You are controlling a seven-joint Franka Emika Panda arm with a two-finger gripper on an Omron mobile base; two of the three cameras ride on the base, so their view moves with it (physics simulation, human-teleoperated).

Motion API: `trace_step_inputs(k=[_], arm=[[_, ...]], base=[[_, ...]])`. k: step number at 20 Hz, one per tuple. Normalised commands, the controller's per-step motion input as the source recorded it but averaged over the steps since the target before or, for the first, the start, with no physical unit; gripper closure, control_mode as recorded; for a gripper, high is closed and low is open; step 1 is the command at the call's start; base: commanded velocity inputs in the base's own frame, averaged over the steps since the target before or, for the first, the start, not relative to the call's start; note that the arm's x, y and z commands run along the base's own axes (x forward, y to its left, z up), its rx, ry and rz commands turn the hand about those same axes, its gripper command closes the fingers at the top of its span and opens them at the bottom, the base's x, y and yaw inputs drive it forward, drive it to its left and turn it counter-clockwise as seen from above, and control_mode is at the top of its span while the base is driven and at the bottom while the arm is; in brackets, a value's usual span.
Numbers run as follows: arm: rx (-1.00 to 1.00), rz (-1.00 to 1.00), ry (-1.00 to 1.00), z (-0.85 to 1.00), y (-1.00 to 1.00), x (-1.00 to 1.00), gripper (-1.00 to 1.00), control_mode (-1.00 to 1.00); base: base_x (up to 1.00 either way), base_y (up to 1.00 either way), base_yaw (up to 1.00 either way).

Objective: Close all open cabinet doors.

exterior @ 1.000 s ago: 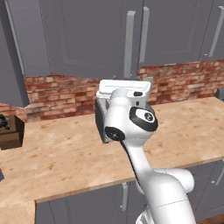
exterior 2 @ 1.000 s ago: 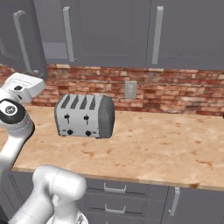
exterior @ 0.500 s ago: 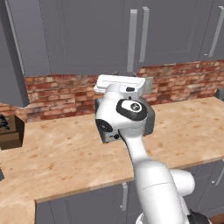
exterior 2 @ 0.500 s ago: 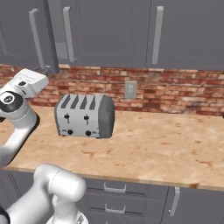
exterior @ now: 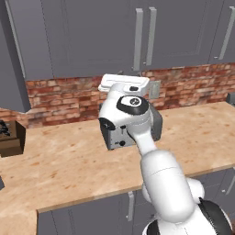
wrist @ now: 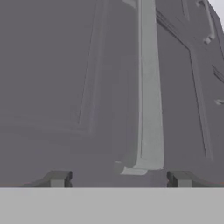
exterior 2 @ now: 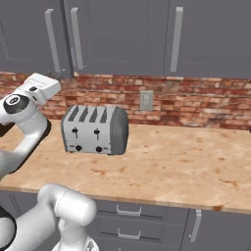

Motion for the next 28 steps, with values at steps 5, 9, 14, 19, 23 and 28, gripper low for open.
trace_step_inputs(k=[5, 9, 14, 19, 23, 28], arm=[[0.00, 0.00, 0.00, 0.00, 0.00, 0.38, -1.00, -1.00], [0.00, 0.00, 0.00, 0.00, 0.00, 0.34, -1.00, -1.00], [0.00, 0.00, 0.00, 0.00, 0.00, 0.22, -1.00, -1.00], [0.00, 0.00, 0.00, 0.00, 0.00, 0.05, -1.00, -1.00], [0.00, 0.00, 0.00, 0.00, -0.01, -0.29, -1.00, -1.00], [0.00, 0.00, 0.01, 0.13, -0.03, -0.55, -1.00, -1.00]], base=[[0.00, 0.00, 0.00], [0.00, 0.00, 0.00], [0.00, 0.00, 0.00], [0.00, 0.00, 0.00], [0.00, 0.00, 0.00], [0.00, 0.00, 0.00]])
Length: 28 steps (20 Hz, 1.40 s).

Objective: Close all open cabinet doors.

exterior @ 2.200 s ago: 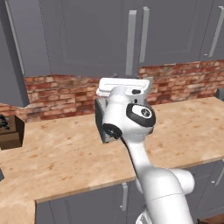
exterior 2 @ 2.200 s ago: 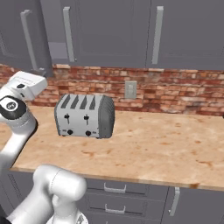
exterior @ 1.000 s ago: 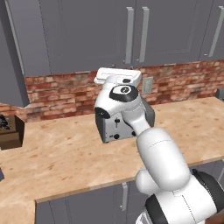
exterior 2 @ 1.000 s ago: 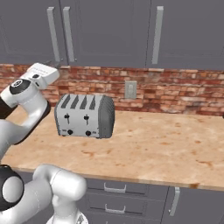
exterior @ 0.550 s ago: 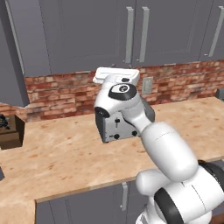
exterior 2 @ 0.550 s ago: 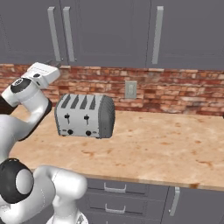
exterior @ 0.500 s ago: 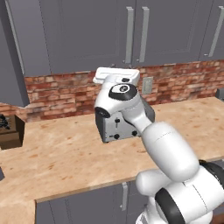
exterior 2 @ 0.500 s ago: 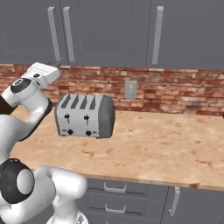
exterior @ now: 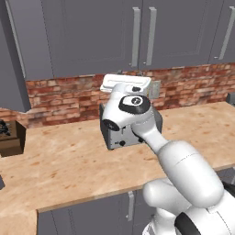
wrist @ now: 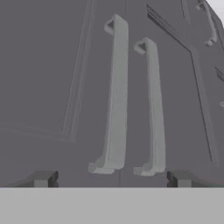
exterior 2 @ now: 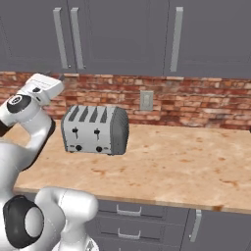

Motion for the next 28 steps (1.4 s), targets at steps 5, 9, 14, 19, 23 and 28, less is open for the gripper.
trace_step_inputs(k=[5, 9, 14, 19, 23, 28], arm=[[0.00, 0.00, 0.08, 0.33, -0.10, -0.53, -1.00, -1.00], [0.01, 0.00, 0.16, 0.42, -0.24, -0.53, -1.00, -1.00], [0.00, 0.07, 0.06, 0.14, -0.55, -0.56, -1.00, -1.00], [0.03, 0.06, 0.09, 0.13, -0.47, -0.63, -1.00, -1.00], [0.09, 0.01, 0.16, 0.28, -0.39, -0.66, -1.00, -1.00], [0.08, 0.00, 0.28, 0.33, -0.24, -0.62, -1.00, -1.00]], base=[[0.00, 0.00, 0.00], [0.00, 0.00, 0.00], [0.00, 0.00, 0.00], [0.00, 0.00, 0.00], [0.00, 0.00, 0.00], [0.00, 0.00, 0.00]])
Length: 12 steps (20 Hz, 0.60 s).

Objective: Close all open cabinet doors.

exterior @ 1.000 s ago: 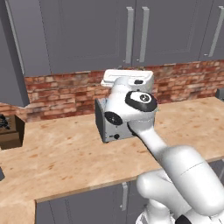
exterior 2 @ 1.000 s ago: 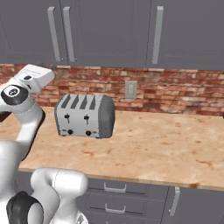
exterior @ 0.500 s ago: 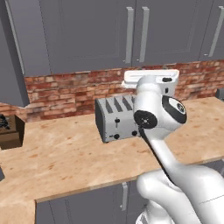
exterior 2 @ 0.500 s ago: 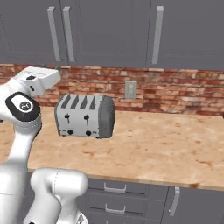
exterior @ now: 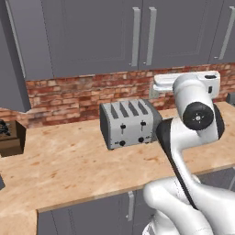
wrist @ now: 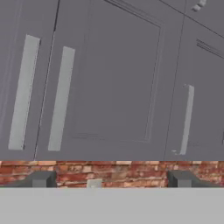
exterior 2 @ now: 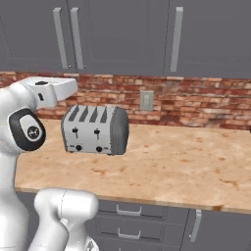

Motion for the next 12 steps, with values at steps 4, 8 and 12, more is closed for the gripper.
trace_step_inputs(k=[4, 8, 12], arm=[[0.05, 0.00, 0.33, 0.10, -0.03, -0.44, -1.00, -1.00], [0.08, 0.00, 0.27, 0.00, 0.00, -0.59, -1.00, -1.00], [0.15, 0.10, 0.11, -0.05, 0.00, -0.66, -1.00, -1.00]], base=[[0.00, 0.00, 0.00], [0.00, 0.00, 0.00], [0.00, 0.00, 0.00]])
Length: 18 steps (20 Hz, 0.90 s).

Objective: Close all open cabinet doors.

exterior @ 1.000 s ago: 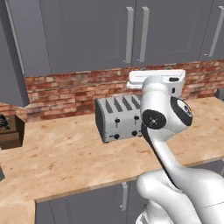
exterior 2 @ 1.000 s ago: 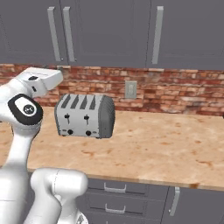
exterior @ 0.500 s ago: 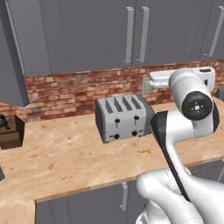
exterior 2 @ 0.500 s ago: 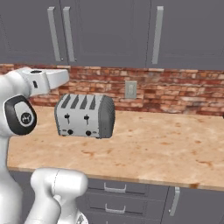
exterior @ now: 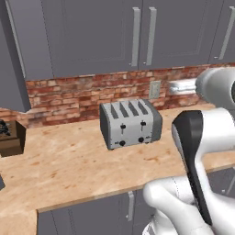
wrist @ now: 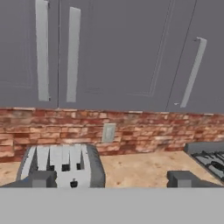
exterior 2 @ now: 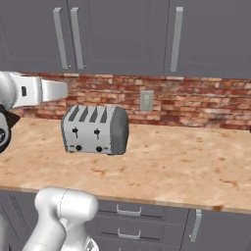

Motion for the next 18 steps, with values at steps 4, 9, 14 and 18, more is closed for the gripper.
trace_step_inputs(k=[4, 9, 14, 18], arm=[[0.19, 0.12, 0.07, 0.00, -0.02, -0.55, -1.00, -1.00], [0.17, 0.09, 0.17, 0.00, 0.02, -0.58, -1.00, -1.00], [0.05, 0.01, 0.16, 0.00, 0.05, -0.29, -1.00, -1.00], [0.00, 0.03, 0.14, -0.02, 0.04, -0.19, -1.00, -1.00]], base=[[0.00, 0.00, 0.00], [0.00, 0.00, 0.00], [0.00, 0.00, 0.00], [0.00, 0.00, 0.00]])
